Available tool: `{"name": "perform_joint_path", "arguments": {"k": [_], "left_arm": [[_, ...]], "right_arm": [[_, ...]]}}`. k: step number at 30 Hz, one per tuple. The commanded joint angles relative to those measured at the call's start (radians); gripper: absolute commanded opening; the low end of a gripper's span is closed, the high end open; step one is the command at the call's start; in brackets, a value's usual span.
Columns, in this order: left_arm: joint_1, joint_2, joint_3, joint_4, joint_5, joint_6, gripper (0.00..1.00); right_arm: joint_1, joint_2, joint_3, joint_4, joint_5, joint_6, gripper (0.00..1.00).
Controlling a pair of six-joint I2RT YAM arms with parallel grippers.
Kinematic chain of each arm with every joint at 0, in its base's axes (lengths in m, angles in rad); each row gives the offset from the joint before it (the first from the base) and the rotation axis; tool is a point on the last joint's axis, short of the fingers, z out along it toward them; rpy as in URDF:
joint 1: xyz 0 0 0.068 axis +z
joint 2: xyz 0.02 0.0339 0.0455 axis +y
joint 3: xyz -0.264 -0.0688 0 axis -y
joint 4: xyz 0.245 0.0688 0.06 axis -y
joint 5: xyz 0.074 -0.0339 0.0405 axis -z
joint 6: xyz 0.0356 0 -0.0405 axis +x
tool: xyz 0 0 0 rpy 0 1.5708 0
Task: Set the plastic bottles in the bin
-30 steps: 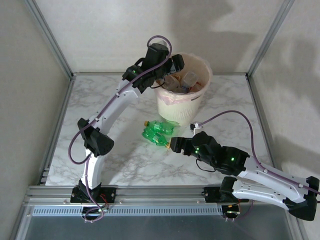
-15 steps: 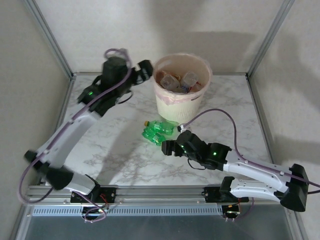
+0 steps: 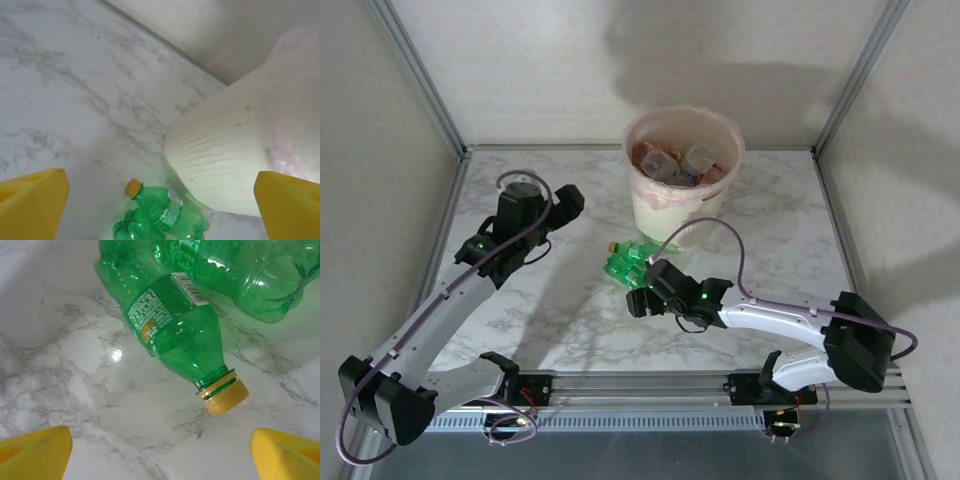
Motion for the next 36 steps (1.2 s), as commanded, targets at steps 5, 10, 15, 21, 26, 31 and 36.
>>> {"name": "perform_joint_path", "arguments": {"k": [5,10,15,21,26,31,36], "left_arm": [[0.033,-0.043,-0.076,0.036,0.073,-0.043,0.89],[0.04,-0.062,-0.124,0.049,0.086,-0.048,0.88],[0.046,-0.063,-0.151,0.05,0.097,-0.045,0.87],[0.054,-0.06,-0.152,0.049,0.108,-0.039,0.86],[0.064,-0.056,-0.147,0.043,0.112,-0.027,0.86],[0.07,-0.05,-0.154,0.053,0.121,-0.032,0.85],[0.072,-0.047,-0.163,0.061,0.13,-0.038,0.84]], "right_arm": [[-0.023,0.16,0.155,0.014,0.028,-0.128,0.91],[-0.036,0.254,0.224,0.0,0.055,-0.182,0.9],[-0.042,0.348,0.293,-0.024,0.083,-0.231,0.91],[-0.043,0.438,0.348,-0.025,0.08,-0.264,0.9],[-0.036,0.477,0.376,-0.021,0.053,-0.271,0.87],[-0.032,0.505,0.394,-0.01,0.031,-0.266,0.83],[-0.031,0.544,0.411,-0.001,0.033,-0.248,0.8]]}}
